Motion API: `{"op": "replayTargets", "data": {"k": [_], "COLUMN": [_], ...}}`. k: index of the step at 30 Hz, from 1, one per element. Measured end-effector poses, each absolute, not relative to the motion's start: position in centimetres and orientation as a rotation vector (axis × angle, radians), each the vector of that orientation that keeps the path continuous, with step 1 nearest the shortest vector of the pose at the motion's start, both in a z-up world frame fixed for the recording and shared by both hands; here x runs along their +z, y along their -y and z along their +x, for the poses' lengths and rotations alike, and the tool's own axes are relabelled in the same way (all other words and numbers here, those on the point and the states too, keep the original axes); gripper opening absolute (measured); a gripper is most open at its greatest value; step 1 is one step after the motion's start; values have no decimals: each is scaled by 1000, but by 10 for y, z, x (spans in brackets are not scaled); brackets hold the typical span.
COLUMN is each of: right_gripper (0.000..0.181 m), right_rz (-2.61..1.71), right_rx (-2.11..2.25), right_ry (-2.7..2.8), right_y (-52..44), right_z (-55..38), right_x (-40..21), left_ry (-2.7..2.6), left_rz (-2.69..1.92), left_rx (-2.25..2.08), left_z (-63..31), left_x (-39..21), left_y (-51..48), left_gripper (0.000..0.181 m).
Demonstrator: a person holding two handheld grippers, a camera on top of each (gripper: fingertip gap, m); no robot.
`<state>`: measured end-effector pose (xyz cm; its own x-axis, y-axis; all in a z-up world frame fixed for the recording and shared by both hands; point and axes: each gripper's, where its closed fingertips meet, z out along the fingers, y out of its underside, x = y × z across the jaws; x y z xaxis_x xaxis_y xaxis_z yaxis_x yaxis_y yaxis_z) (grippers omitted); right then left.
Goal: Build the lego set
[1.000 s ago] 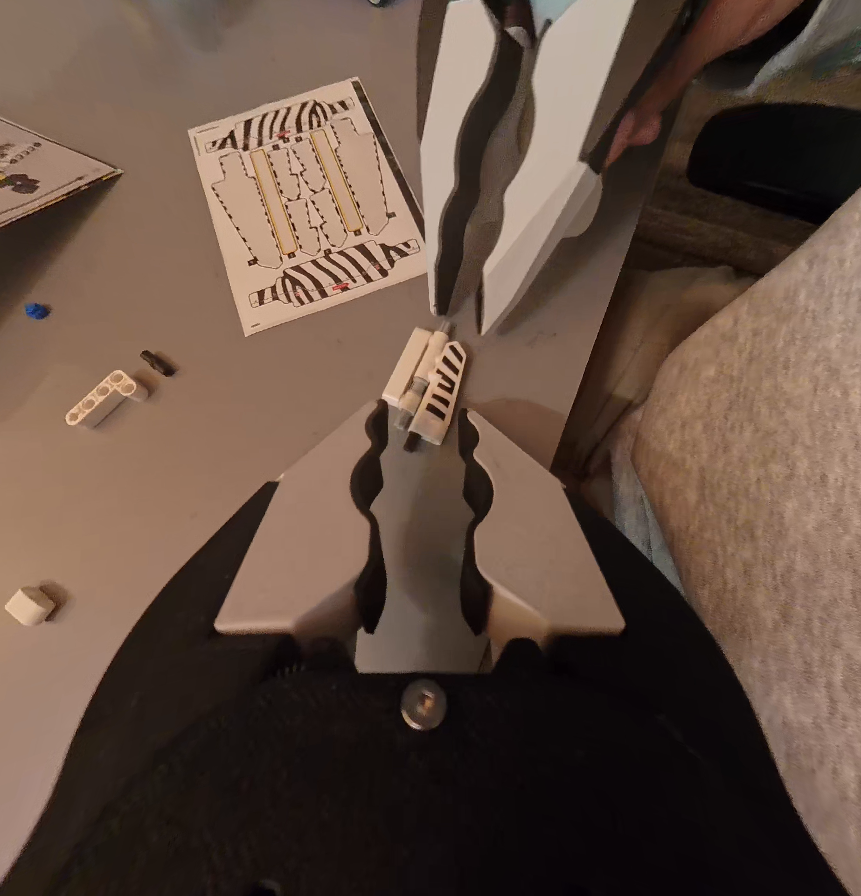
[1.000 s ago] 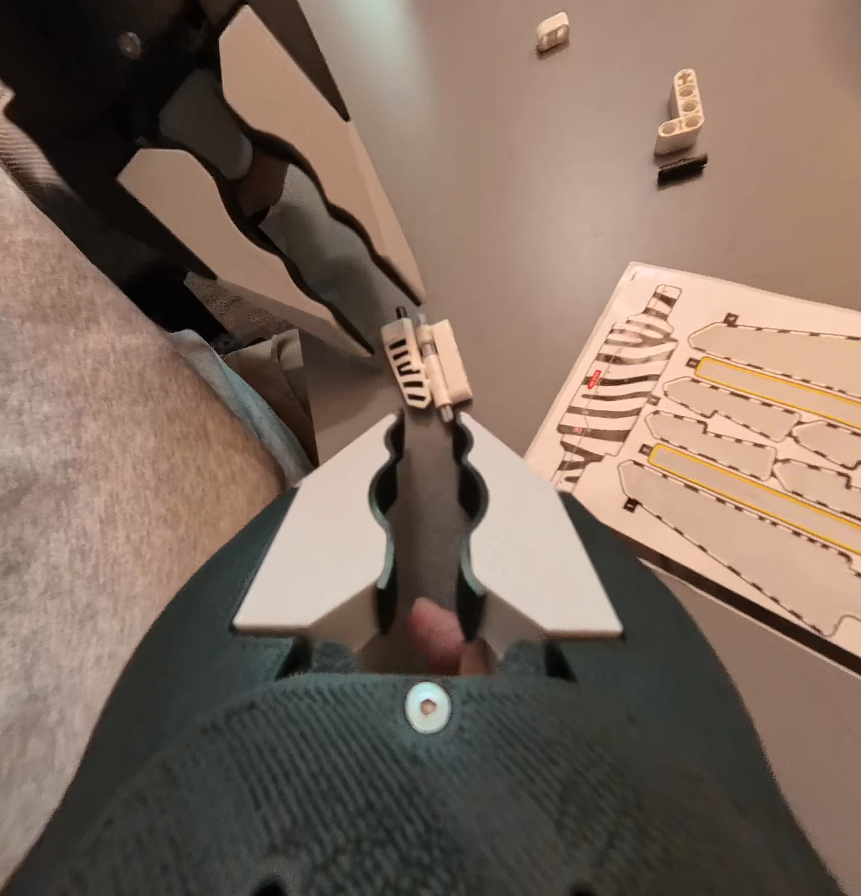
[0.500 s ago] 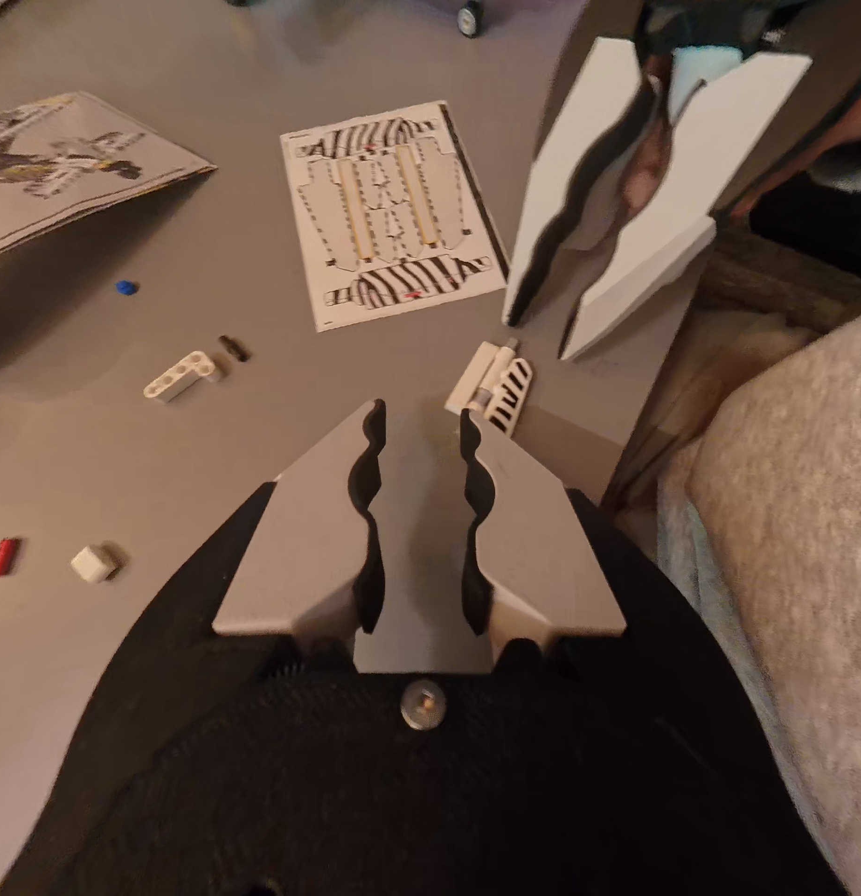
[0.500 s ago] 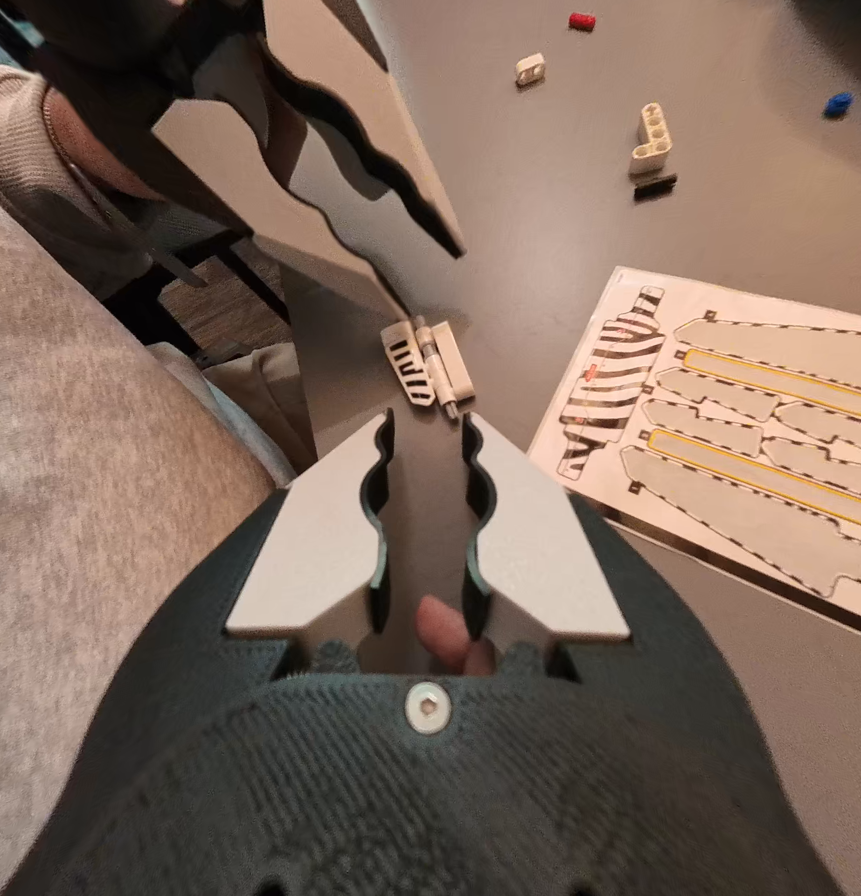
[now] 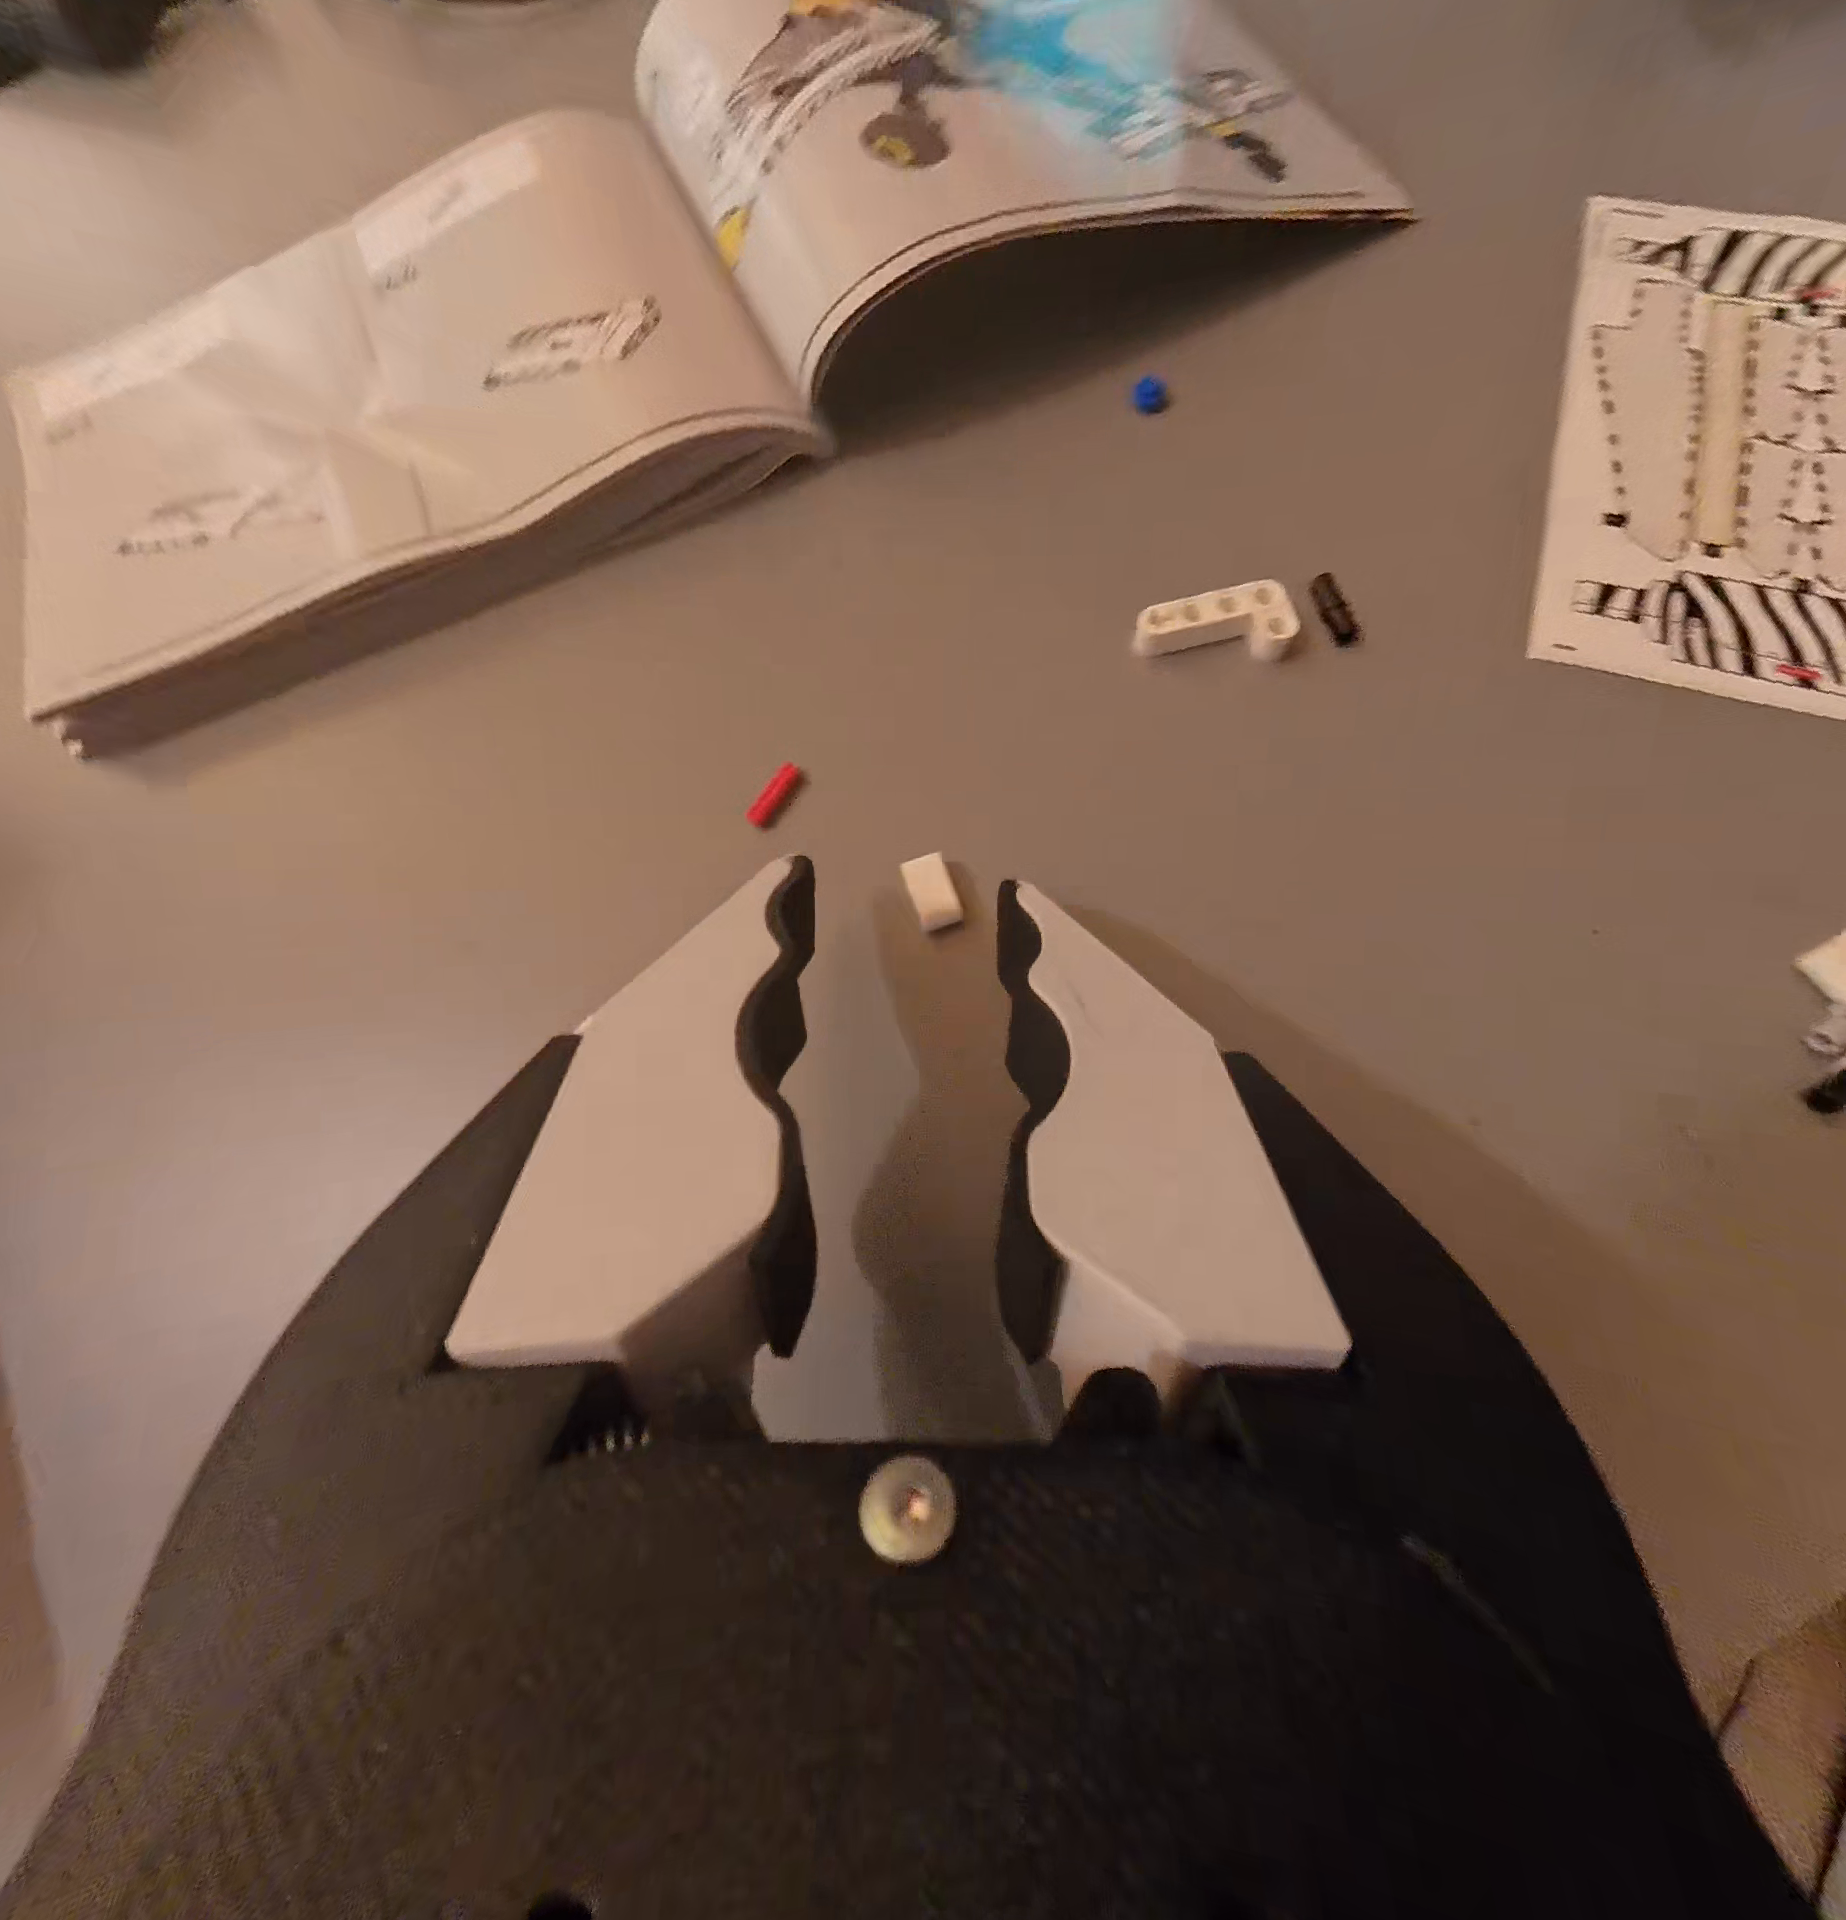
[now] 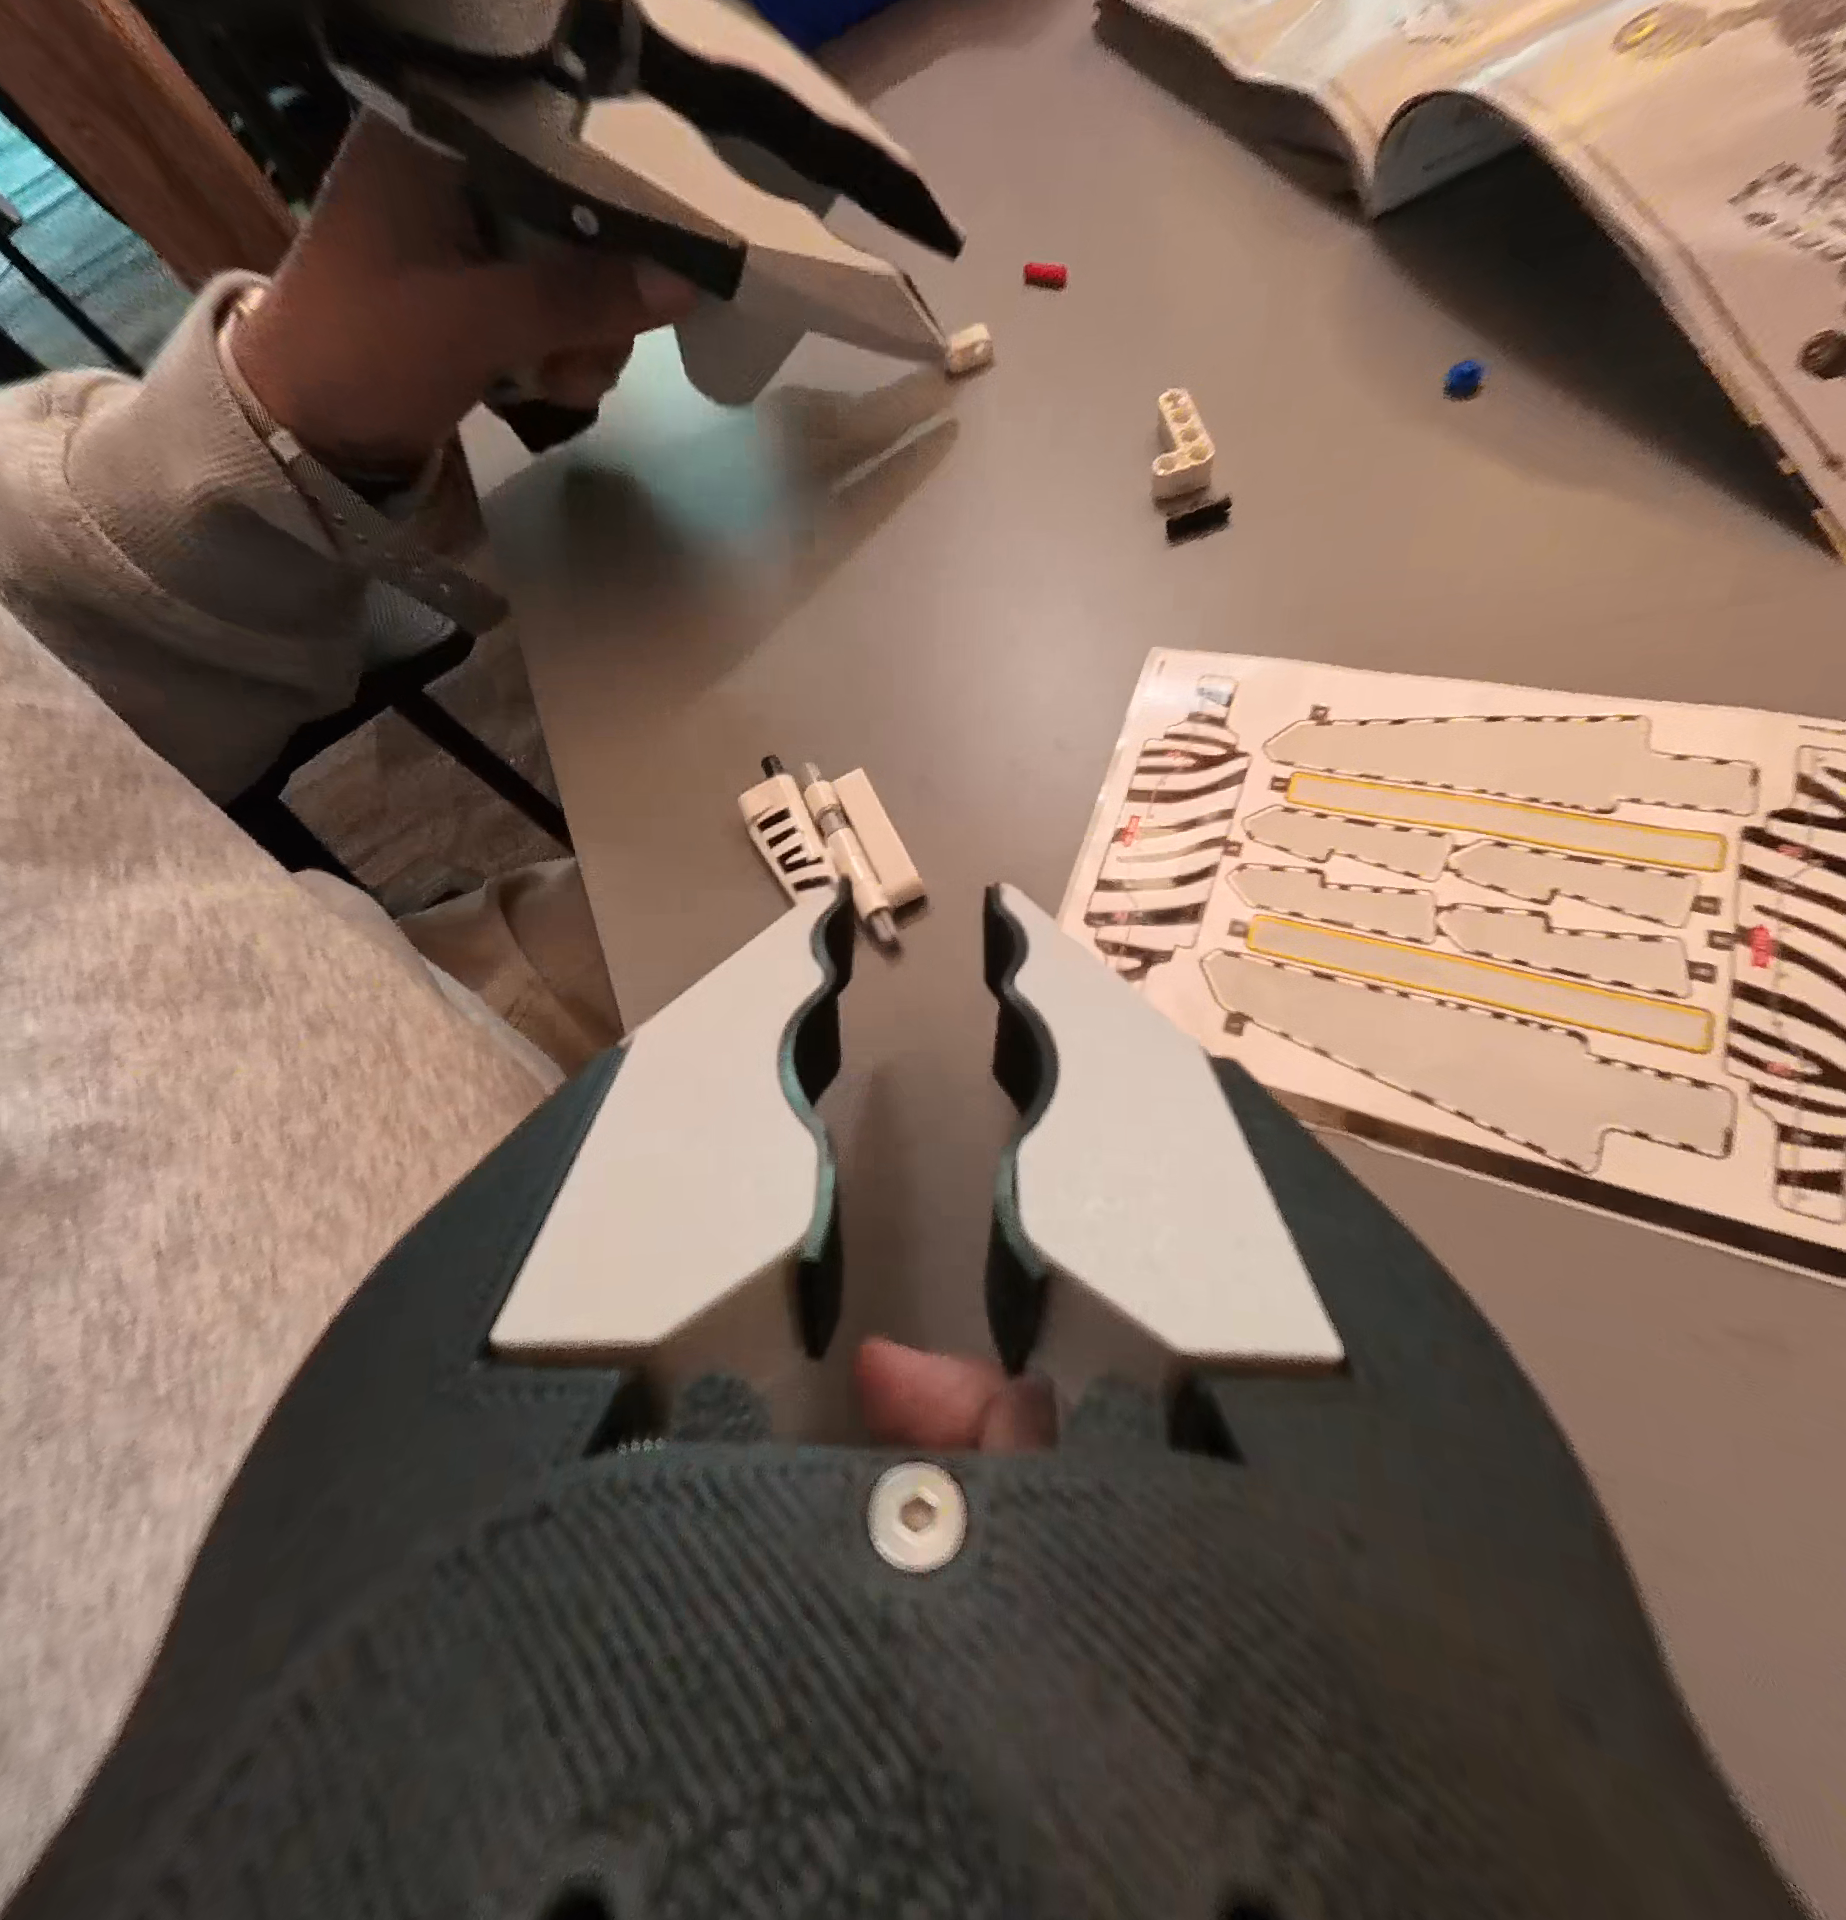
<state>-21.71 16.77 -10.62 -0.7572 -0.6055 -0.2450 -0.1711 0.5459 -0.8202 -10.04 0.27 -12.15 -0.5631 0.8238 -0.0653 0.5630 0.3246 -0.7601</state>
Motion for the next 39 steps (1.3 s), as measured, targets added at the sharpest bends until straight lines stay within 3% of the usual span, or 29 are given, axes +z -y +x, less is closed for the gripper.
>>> {"op": "replayTargets", "data": {"k": [10,13,39], "right_gripper": [25,26,26], "right_rz": [-498,-497,-306], "right_rx": [-1168,-1174,-1238], "right_ry": [-2263,-2264,-2146], "right_y": [-159,-159,-153], "right_z": [-228,-229,-246], "right_x": [-100,-100,-84], "left_ry": [2288,2273,2258], "left_rz": [-1257,-1279,-1272], "left_rx": [1003,988,961], "left_z": [-100,-102,-103], "left_x": [-132,-133,-134], "left_y": [-6,-9,-11], "left_gripper": [25,10,9]}}
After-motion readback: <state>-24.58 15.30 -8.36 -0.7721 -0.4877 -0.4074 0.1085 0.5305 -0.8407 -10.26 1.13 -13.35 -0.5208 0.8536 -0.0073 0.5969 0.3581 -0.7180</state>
